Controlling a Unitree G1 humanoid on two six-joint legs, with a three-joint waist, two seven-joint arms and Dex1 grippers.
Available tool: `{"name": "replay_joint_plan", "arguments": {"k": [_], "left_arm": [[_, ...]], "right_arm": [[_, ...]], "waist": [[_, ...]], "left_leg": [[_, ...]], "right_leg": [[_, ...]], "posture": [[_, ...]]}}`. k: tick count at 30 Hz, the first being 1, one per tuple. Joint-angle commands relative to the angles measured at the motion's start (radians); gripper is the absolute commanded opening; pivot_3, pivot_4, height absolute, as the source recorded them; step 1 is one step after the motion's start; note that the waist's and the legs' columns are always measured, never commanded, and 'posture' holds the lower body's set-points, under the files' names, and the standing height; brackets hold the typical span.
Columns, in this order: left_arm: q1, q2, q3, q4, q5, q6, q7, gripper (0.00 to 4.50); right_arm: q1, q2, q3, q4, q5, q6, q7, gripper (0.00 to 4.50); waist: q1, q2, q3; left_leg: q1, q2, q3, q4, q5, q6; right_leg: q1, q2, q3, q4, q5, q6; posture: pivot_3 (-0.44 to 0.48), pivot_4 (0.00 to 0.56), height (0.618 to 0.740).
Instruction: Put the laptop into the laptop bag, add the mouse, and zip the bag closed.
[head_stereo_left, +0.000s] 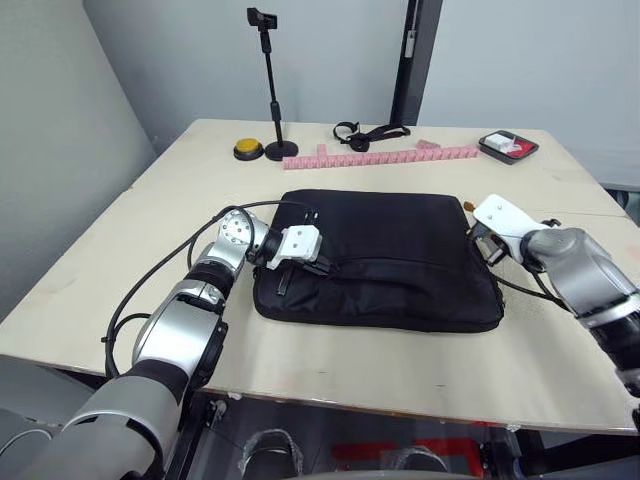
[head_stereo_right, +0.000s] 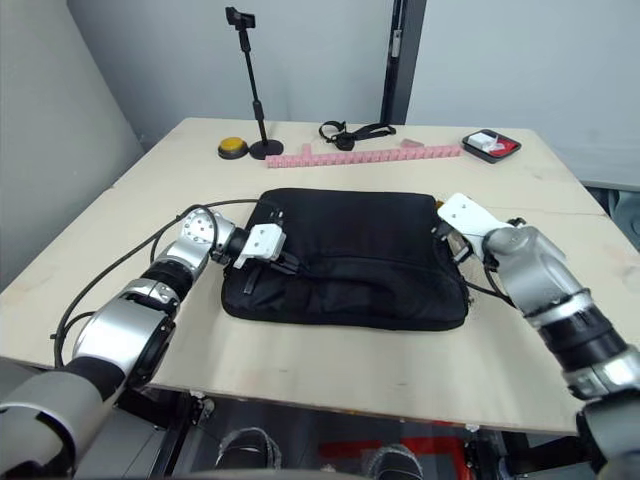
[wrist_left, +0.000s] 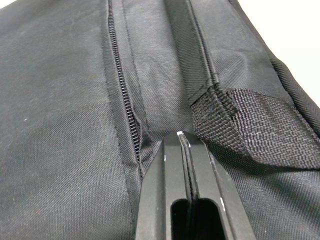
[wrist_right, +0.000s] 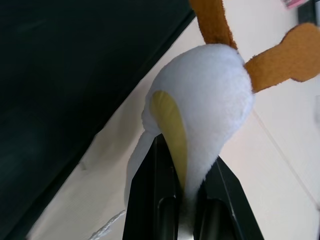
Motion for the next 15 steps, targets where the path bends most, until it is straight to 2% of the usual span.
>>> {"name": "replay_joint_plan", "arguments": {"k": [1, 8, 15], "left_arm": [[0.079, -0.003, -0.098, 0.044, 0.088, 0.012, -0.071, 0.0], [0.089, -0.003, -0.1, 0.035, 0.086, 0.012, -0.081, 0.0], [0.093, -0.006, -0.094, 0.024, 0.079, 0.021, -0.081, 0.0]], "right_arm": [[-0.066, 0.018, -0.008, 0.053, -0.068, -0.055, -0.044, 0.04], [-0.128, 0.122, -0.064, 0.107, -0.079, -0.097, -0.101, 0.04], [-0.02, 0.105, -0.068, 0.014, -0.045, 0.039, 0.006, 0.04]], "waist": [[-0.003, 0.0, 0.0], [-0.014, 0.001, 0.0], [-0.008, 0.001, 0.0]], "left_leg": [[0.0, 0.0, 0.0, 0.0, 0.0, 0.0], [0.001, 0.0, 0.0, 0.0, 0.0, 0.0], [0.0, 0.0, 0.0, 0.0, 0.0, 0.0]], "right_leg": [[0.0, 0.0, 0.0, 0.0, 0.0, 0.0], [0.001, 0.0, 0.0, 0.001, 0.0, 0.0], [0.001, 0.0, 0.0, 0.0, 0.0, 0.0]], "posture": [[0.0, 0.15, 0.739], [0.0, 0.15, 0.739], [0.0, 0.15, 0.739]]}}
